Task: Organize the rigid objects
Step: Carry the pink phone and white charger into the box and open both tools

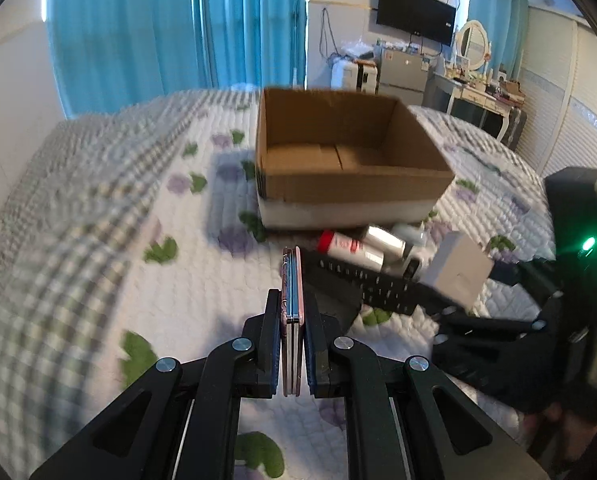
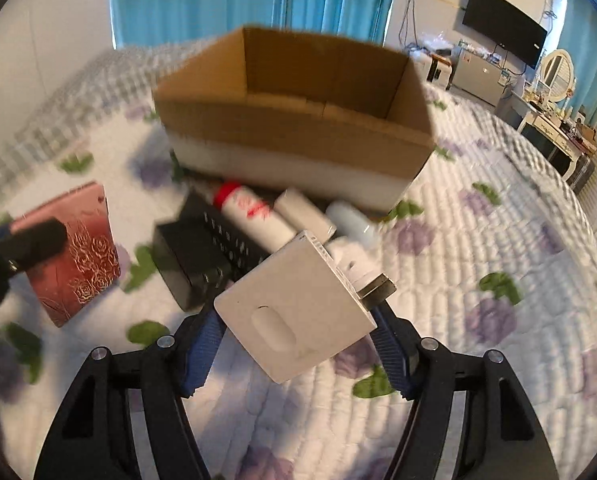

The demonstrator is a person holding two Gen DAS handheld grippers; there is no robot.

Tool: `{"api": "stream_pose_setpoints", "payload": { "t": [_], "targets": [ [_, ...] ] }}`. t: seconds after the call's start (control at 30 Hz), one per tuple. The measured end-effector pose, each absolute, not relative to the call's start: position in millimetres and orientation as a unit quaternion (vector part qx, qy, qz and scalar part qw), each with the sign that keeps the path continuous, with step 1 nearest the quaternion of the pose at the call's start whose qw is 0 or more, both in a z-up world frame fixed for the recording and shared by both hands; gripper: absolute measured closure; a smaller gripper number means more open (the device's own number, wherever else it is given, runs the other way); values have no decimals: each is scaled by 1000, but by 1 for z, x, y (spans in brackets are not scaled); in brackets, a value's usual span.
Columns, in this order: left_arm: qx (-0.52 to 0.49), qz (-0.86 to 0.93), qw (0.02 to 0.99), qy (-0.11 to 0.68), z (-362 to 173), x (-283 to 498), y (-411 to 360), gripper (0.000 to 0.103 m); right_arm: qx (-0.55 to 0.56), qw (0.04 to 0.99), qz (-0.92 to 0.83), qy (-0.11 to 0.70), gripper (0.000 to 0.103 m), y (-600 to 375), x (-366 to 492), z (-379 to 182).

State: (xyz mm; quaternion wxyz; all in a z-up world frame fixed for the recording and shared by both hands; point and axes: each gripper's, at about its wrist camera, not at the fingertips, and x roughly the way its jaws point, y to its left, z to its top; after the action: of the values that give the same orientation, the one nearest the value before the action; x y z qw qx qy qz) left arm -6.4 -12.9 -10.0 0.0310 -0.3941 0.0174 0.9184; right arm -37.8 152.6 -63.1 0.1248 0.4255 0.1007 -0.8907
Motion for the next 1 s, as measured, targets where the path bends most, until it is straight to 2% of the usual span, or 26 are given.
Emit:
{"api": "stream_pose_setpoints", "payload": {
  "t": [0.17,0.33,0.5,0.63,0.77,1.0],
  "targets": [
    [-364,930,46,16,43,-23,-13,93,393,143,-906,68,34,174,-45,3],
    [-328,942,68,21,92,-71,-4,93,346,161,-920,93,34,181,-63,73],
    [-330,940,74,36,97,-139,16,93,307,164,-930,117,34,177,-115,119],
    [-362,929,71,42,59,-187,23,92,311,161,-931,104,34,176,-163,113],
    [-390,917,71,48,14,-219,19,92,334,167,-923,86,34,176,-206,80],
    [-369,924,89,52,5,-225,15,90,361,177,-911,93,34,182,-248,24]
  ]
}}
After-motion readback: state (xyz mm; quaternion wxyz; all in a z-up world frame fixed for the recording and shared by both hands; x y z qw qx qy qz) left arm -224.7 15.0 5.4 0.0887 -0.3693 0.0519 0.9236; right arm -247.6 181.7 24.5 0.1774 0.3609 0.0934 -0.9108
